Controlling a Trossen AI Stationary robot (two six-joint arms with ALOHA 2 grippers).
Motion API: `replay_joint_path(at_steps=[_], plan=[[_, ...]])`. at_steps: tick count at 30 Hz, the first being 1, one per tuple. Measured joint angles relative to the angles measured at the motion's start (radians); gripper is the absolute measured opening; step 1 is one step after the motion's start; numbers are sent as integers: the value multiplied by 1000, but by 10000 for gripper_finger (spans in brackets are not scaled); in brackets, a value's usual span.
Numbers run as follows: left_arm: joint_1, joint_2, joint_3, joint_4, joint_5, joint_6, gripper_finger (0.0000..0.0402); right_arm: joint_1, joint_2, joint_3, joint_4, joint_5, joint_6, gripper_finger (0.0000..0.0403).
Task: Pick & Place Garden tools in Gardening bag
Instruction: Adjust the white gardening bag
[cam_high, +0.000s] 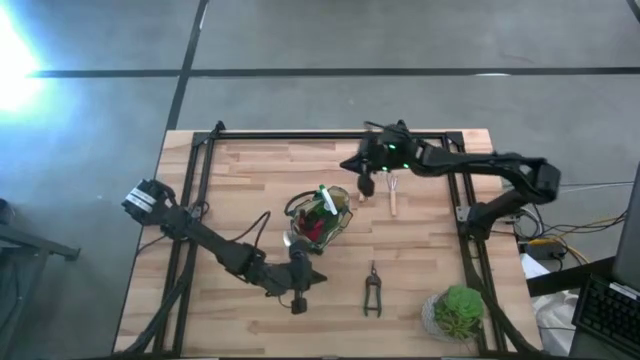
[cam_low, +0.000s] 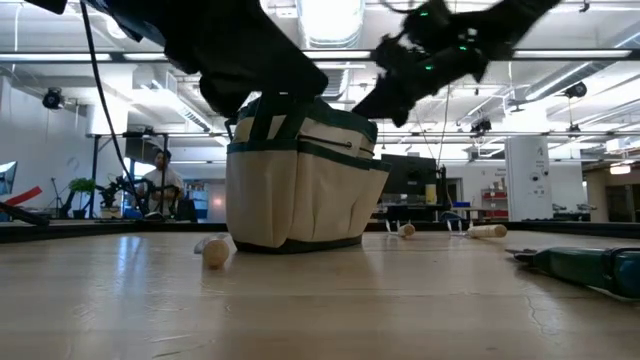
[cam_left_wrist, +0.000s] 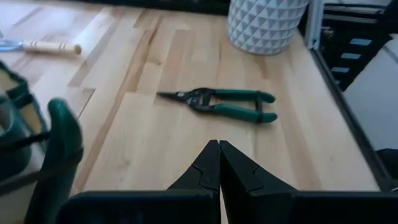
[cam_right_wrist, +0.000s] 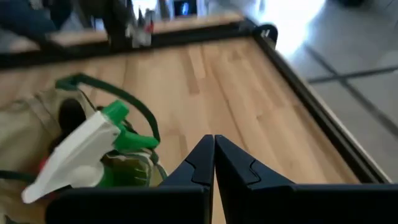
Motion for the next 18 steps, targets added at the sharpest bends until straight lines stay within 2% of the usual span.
replay_joint_path(at_steps=[5,10,18], plan=[[1,0,0,-29,2,-29,2,8,143,231,-269,1,-84,8],[7,0,0,-43,5,-26,1,10,269,422,-464,1,-144,8],[22,58,-2,-28,-6,-46,1,11,381,523,-589,-7,-179,8]])
